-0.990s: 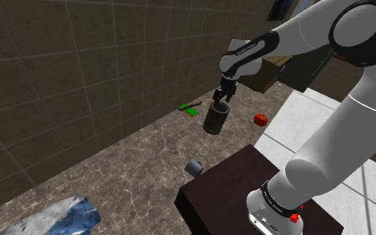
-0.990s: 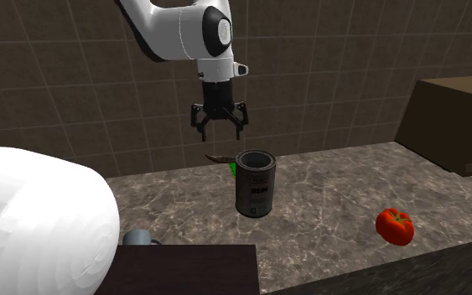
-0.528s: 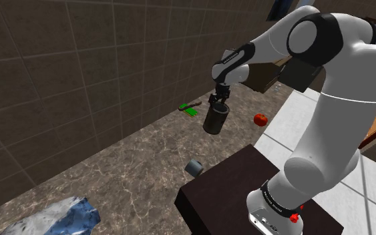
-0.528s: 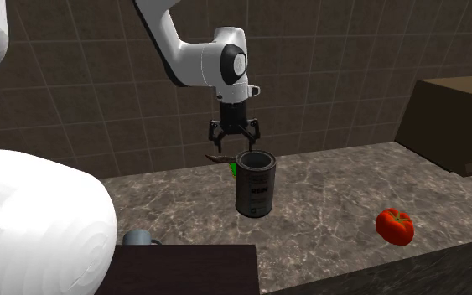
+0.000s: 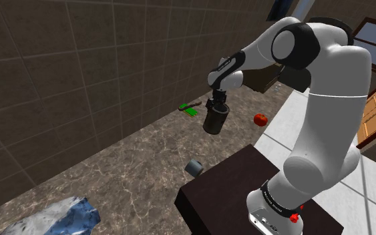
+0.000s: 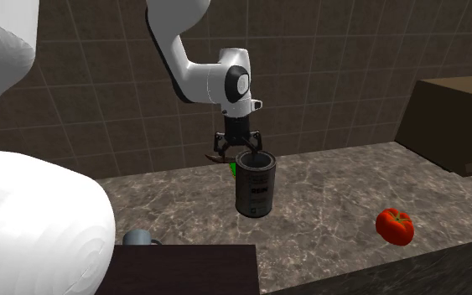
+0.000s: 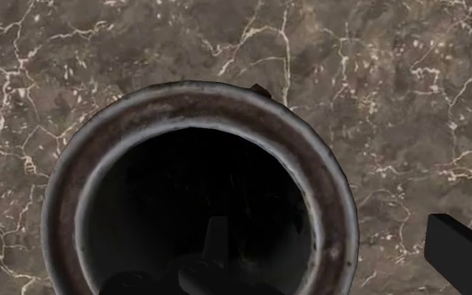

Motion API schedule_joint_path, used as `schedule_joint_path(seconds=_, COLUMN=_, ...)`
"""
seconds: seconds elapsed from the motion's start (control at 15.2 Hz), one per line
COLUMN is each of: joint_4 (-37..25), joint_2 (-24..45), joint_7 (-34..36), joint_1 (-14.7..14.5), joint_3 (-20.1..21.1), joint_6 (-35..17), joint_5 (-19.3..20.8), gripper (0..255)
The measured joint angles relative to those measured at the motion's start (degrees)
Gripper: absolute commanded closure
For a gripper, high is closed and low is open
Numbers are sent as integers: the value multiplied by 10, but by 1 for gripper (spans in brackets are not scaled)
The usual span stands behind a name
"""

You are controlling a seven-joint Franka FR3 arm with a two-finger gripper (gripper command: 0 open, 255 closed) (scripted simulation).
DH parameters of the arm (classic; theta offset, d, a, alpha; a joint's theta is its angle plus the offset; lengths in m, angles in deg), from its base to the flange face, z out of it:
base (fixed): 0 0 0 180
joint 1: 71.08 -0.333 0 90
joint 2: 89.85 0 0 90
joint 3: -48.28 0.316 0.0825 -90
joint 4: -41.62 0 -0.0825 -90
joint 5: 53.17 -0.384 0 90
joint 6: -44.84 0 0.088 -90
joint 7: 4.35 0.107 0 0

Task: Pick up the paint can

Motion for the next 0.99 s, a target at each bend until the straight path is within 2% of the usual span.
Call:
schedule_joint_path(seconds=0.13, joint_4=-2, joint_2=12, joint_7=-1, joint_1=2, joint_3=2, joint_6=-10, joint_5=-3, gripper=0)
schedule_joint_path(seconds=0.2, joint_4=-1, joint_2=14, joint_7=-2, joint_1=2, joint_3=2, joint_6=-13, joint_5=-3, gripper=255)
schedule_joint_path(seconds=0.99, joint_4=2, joint_2=7, joint_7=-1, joint_1=1, joint_3=1, joint_6=-8, joint_5=-2, gripper=255)
